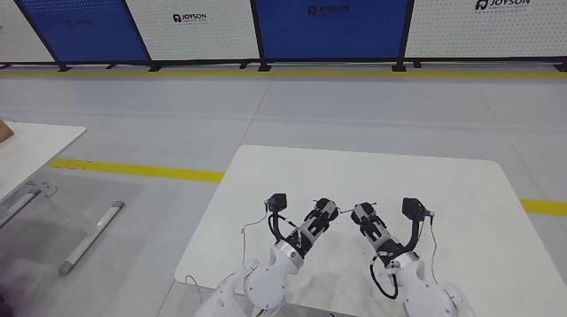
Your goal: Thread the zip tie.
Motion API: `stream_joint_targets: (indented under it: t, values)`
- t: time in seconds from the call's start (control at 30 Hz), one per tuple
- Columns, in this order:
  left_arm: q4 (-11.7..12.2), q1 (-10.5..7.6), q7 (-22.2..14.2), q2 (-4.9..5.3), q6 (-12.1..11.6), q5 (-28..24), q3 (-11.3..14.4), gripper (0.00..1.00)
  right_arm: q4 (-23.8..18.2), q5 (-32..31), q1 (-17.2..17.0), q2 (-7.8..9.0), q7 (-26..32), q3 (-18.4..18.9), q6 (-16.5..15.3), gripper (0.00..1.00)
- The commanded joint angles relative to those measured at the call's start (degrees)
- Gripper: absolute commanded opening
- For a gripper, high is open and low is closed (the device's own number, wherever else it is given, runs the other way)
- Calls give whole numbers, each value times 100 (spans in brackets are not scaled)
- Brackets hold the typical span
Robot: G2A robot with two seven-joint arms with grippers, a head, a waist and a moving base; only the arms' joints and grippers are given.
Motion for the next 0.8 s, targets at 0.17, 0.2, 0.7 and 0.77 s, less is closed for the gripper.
stream_joint_targets:
  t: [0.17, 0.2, 0.7, 0.77]
  values:
    - [0, 0, 0, 0, 0, 0, 0, 0, 150, 244, 86, -32, 106, -19, -70, 0]
    - [0, 0, 0, 0, 0, 0, 0, 0, 158, 300, 95, -35, 151, -23, -129, 0]
    - [0, 0, 0, 0, 0, 0, 0, 0, 231, 98, 66, -42, -48, 78, -167, 0]
    - [0, 0, 0, 0, 0, 0, 0, 0, 186, -51, 36, -38, -137, 94, -140, 0]
